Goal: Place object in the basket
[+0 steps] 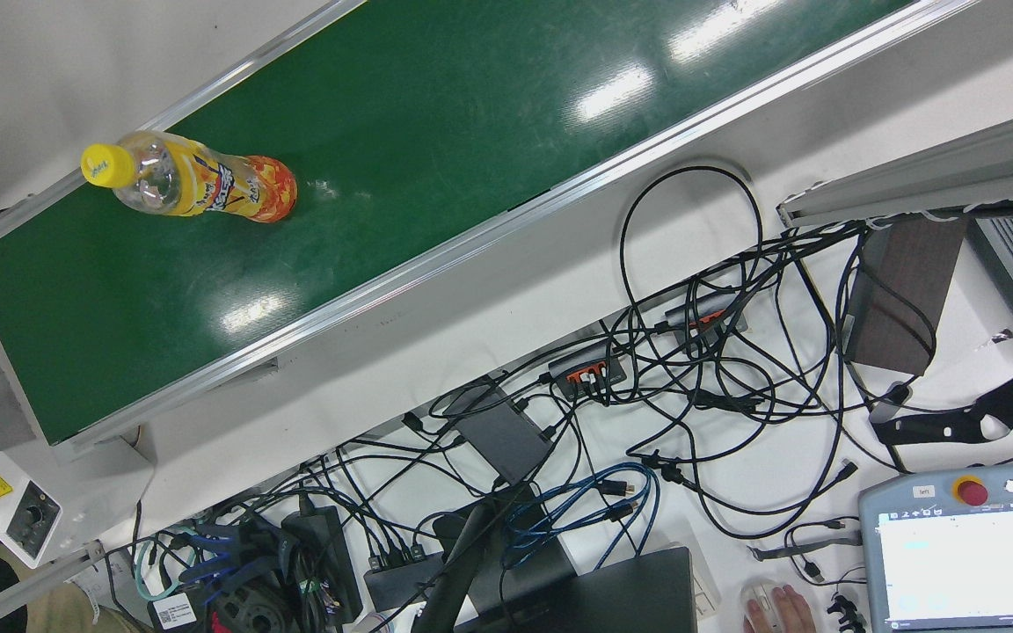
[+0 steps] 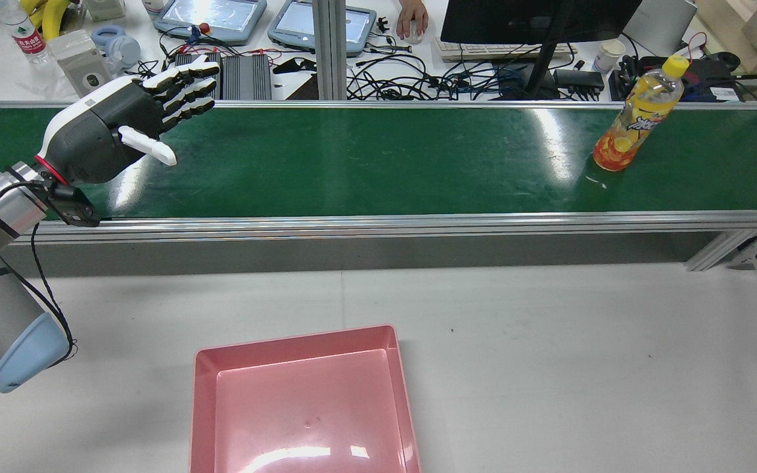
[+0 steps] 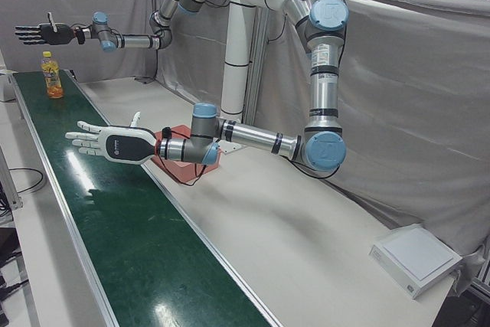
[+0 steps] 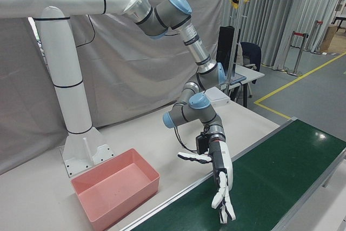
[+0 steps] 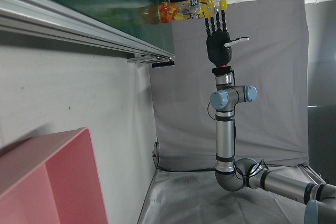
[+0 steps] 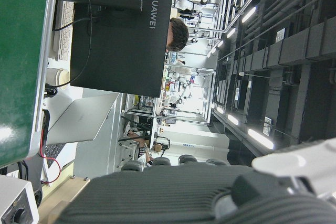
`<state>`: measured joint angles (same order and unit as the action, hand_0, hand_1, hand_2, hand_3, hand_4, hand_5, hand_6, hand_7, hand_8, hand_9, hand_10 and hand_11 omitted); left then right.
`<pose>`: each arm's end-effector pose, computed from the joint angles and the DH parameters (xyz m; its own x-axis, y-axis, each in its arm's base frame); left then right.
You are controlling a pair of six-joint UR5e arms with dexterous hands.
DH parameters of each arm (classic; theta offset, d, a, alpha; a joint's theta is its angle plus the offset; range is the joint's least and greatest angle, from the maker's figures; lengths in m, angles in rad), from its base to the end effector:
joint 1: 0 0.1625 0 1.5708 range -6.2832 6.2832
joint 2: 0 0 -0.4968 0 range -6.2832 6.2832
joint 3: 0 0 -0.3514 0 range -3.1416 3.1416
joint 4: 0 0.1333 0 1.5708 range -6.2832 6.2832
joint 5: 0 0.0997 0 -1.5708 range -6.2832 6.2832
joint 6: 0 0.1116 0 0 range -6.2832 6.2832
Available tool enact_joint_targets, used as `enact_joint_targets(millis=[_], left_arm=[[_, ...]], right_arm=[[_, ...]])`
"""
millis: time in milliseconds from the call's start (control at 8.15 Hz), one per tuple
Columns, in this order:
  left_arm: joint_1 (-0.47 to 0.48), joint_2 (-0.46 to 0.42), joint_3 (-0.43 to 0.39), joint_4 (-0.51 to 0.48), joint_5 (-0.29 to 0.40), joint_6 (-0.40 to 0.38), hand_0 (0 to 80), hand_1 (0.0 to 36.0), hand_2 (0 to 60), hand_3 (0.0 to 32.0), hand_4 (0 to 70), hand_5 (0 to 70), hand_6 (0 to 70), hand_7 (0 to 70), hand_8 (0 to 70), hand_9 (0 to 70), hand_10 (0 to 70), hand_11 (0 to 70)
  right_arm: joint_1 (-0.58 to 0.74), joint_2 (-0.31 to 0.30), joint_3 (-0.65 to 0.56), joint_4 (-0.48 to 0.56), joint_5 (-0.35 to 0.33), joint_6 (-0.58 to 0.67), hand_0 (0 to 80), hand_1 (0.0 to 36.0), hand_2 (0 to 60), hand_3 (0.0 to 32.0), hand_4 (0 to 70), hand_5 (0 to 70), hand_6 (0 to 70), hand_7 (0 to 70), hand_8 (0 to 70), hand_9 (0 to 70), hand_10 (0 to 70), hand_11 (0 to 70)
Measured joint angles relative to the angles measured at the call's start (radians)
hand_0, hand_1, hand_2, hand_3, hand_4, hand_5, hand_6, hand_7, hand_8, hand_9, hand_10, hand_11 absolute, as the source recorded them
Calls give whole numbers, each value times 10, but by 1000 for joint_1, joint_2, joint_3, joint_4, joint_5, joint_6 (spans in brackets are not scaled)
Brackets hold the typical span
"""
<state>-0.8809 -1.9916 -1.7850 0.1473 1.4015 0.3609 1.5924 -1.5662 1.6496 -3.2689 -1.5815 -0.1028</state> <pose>0.2835 -0.5825 0.4440 -0.9053 -0.3519 -0.2381 0.0229 0.5191 -0.8544 0.1420 -0.4566 0.7345 -0.9948 -0.0063 0.1021 -0.1017 -0.0448 -0.9938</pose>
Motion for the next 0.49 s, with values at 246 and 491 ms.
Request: enact_joint_targets(millis=[246, 491], left_arm=[[1, 1, 2, 0, 0, 2, 530, 91, 0, 20, 123, 178, 9, 0, 61, 60, 61, 102], [2, 1, 2, 0, -1, 1, 534, 91, 0, 24, 125, 174, 7, 0, 61, 59, 61, 102]], right_arm=[[0, 0, 0, 0, 0, 0, 0, 0, 0, 0, 0, 0, 0, 0, 0, 0, 0, 0], [0, 0, 0, 0, 0, 0, 0, 0, 0, 0, 0, 0, 0, 0, 0, 0, 0, 0]])
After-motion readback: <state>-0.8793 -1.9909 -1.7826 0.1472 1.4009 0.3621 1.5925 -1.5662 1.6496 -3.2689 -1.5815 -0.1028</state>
